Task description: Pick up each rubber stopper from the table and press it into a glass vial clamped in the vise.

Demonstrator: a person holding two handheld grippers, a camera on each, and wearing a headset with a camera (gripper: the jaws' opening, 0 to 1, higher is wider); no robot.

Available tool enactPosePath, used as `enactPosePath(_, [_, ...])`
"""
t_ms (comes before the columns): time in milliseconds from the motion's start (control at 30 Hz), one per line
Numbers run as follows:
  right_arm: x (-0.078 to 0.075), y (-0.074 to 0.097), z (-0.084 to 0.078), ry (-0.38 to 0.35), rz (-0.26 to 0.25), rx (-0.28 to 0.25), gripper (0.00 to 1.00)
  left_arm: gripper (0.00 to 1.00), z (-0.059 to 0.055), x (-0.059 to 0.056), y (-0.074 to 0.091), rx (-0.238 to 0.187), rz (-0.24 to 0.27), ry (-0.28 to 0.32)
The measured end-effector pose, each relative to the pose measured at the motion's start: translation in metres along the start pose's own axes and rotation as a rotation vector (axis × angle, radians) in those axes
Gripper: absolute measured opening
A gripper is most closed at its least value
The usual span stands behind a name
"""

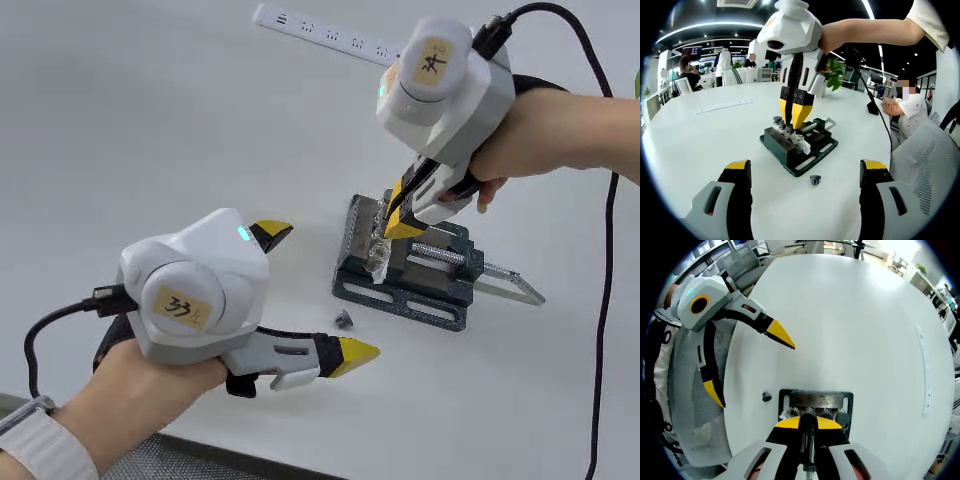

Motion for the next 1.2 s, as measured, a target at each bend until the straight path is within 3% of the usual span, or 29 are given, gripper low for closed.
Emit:
enactPosePath(267, [-0.0006,-0.0021,0.0025,-0.002,0.008,0.065,0.02,0.88,-0.0008,0.0009,0.0000,0.002,0.001,0.002])
enactPosePath(400, [-0.0015,-0.0021,0.0022,-0.006,0.009,0.074,0.02,0.88,-0.0005,0.0004,-0.0008,0.001,0.002,0.006])
enactPosePath(667, [-0.0027,-0.0027,0.0013,-0.026,0.022,0.066,0.01,0.88,-0.0013,0.0000,-0.0019,0.002,0.000,0.011])
enactPosePath(867, [-0.0012,-0.0024,0.0016,0.003,0.001,0.087,0.02,0.87,-0.0030,-0.0008,-0.0024,0.008,-0.006,0.011])
enactPosePath(1200, [-0.0033,-0.0014,-0.0005,0.006,-0.004,0.041,0.04,0.86,-0.0037,0.0002,-0.0025,0.009,-0.005,0.017])
Point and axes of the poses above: the centre of the closed fingertips' face, and the gripper's own axes: y roughly backward along the fingers, x roughly to its left, z roughly out of its top, the point moved 4 cm from there along y, roughly backward along the fingers, and after that the axes turned 7 degrees about z, right-handed, at the moved point
